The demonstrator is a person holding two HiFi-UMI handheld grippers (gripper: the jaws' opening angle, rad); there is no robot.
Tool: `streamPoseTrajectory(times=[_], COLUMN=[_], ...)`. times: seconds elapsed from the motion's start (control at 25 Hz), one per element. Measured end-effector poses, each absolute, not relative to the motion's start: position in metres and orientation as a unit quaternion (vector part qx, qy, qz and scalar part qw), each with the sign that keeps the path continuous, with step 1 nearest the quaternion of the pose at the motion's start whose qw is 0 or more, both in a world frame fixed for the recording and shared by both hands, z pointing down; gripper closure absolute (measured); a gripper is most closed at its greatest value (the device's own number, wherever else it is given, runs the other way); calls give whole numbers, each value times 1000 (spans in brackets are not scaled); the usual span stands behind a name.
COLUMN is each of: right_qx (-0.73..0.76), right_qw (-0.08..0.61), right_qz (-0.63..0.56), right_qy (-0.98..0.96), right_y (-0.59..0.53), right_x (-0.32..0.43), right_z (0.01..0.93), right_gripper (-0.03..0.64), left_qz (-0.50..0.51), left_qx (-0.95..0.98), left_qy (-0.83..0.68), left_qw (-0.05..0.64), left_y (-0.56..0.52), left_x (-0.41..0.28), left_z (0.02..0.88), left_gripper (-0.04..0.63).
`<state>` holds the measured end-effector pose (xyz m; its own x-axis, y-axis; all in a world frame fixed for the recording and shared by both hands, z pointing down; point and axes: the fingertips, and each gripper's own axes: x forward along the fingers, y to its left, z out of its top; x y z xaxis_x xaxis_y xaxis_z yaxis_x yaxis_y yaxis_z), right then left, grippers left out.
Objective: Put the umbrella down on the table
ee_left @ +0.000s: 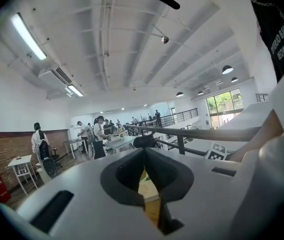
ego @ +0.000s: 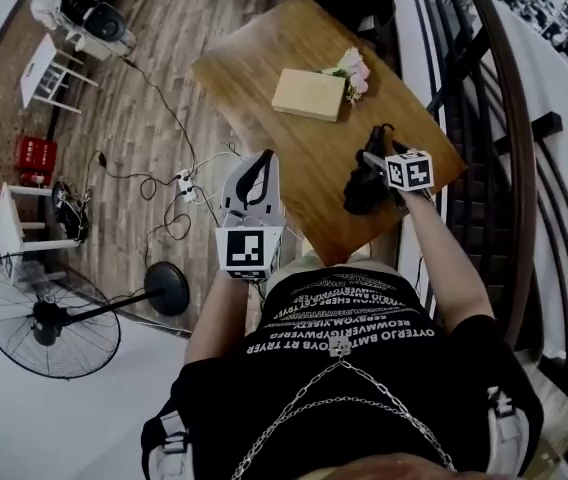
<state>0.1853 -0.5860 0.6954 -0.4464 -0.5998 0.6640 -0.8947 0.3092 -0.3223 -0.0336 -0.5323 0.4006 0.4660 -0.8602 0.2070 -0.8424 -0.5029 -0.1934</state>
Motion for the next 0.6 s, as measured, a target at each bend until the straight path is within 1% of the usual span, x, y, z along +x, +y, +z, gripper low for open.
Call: streamPoseTrajectory(times=[0.08, 0.12, 0.16, 0.28, 0.36, 0.6], right_qx=[497, 507, 520, 550, 564, 611], right_qw=[186, 173, 163, 138, 128, 93], right_qz=[311, 294, 275, 217, 182, 110], right_qy=[-789, -791, -792, -794, -795, -778], right_y=[-584, -583, -581, -571, -562, -527], right_x=[186, 187, 188, 190, 191, 201], right_z=[664, 648, 632, 581, 548, 443], right_gripper=[240, 288, 377, 579, 598, 600], left_qz=[-130, -126, -121, -107, -102, -85], left_qx=[-863, -866, -869, -877, -881, -900], left_qy=[487, 482, 478, 468, 461, 427], left_qw=[34, 35, 37, 32, 27, 38], left_y=[-540, -544, -547, -556, -563, -580], left_x=[-37, -39, -42, -51, -55, -53], left_z=[395, 392, 390, 385, 383, 367], left_gripper=[565, 565, 565, 565, 565, 565])
